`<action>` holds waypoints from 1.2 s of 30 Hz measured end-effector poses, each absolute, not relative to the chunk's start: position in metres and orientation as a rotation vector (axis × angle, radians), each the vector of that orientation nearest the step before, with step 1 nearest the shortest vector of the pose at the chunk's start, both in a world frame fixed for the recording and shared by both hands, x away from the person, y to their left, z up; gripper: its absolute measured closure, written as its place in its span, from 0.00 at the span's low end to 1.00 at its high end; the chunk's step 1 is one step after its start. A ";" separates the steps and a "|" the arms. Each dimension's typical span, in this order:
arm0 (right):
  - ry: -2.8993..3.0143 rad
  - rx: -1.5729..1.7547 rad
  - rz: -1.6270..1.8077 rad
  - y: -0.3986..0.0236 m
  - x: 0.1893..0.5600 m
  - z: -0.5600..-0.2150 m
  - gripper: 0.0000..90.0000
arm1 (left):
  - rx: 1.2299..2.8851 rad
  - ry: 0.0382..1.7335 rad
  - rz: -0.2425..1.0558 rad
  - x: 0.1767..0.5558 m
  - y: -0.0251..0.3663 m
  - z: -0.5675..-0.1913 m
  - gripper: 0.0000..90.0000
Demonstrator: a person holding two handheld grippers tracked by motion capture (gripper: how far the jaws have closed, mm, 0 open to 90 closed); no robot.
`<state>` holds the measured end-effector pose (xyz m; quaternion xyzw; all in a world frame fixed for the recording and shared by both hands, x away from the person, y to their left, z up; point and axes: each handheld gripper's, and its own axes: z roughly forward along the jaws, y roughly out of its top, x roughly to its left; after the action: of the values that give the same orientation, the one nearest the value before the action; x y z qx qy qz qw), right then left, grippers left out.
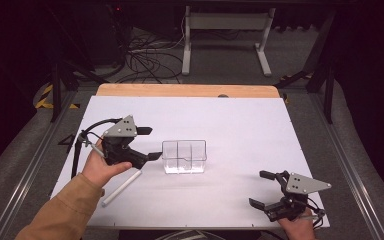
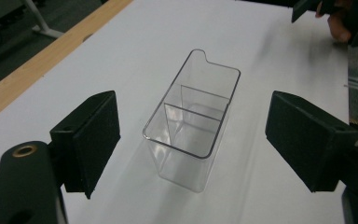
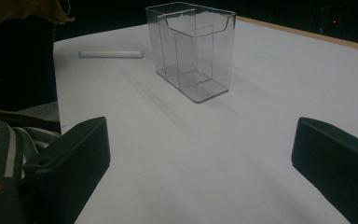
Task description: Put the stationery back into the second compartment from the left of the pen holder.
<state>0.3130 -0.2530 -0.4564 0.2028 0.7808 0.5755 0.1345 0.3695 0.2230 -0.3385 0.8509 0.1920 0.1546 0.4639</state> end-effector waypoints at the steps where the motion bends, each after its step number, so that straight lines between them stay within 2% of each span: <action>1: 2.260 0.590 1.670 -0.253 0.313 -0.456 0.06 | 2.080 0.482 0.385 0.368 0.224 -0.338 0.21; 10: 2.264 0.587 1.667 -0.253 0.313 -0.456 0.06 | 1.994 0.614 0.443 0.350 0.241 -0.344 0.19; 17: 2.263 0.589 1.667 -0.253 0.313 -0.456 0.05 | 2.004 0.649 0.513 0.331 0.245 -0.355 0.14; 21: 2.264 0.584 1.664 -0.252 0.313 -0.456 0.05 | 2.008 0.669 0.516 0.326 0.246 -0.363 0.14; 25: 2.271 0.588 1.664 -0.251 0.312 -0.456 0.05 | 2.052 0.780 0.530 0.324 0.252 -0.371 0.18; 36: 2.273 0.585 1.662 -0.251 0.312 -0.456 0.05 | 2.105 0.820 0.548 0.312 0.260 -0.380 0.19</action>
<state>0.3121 -0.2513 -0.4563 0.2016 0.7835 0.5728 0.1322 0.3124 0.2595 -0.3802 0.8310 0.3237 0.2164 0.3974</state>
